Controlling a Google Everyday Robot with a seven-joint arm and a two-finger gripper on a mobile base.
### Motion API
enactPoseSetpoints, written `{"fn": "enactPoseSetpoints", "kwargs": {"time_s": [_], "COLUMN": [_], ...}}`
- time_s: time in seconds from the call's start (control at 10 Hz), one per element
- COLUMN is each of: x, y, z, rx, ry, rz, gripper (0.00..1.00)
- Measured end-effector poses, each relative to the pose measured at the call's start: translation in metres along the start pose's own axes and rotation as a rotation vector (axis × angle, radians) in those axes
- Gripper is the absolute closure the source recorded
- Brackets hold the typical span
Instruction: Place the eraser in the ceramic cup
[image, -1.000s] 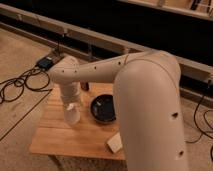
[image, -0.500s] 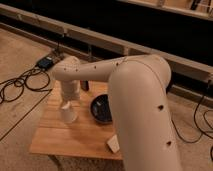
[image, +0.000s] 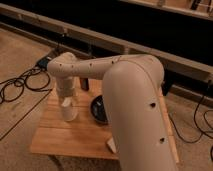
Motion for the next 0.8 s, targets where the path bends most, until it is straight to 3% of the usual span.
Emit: {"fn": "enactPoseSetpoints", "kwargs": {"time_s": [0.3,0.5,0.8], "x": [-0.011,-0.013,-0.016], "y": [0.020,0.023,0.014], "z": [-0.015,-0.012,-0.005], "rx": [-0.001,0.000,0.035], "ry": [-0.009,-0.002,0.008], "rz": [-0.057,-0.070,-0.078], "gripper": [0.35,0.35,0.35]}}
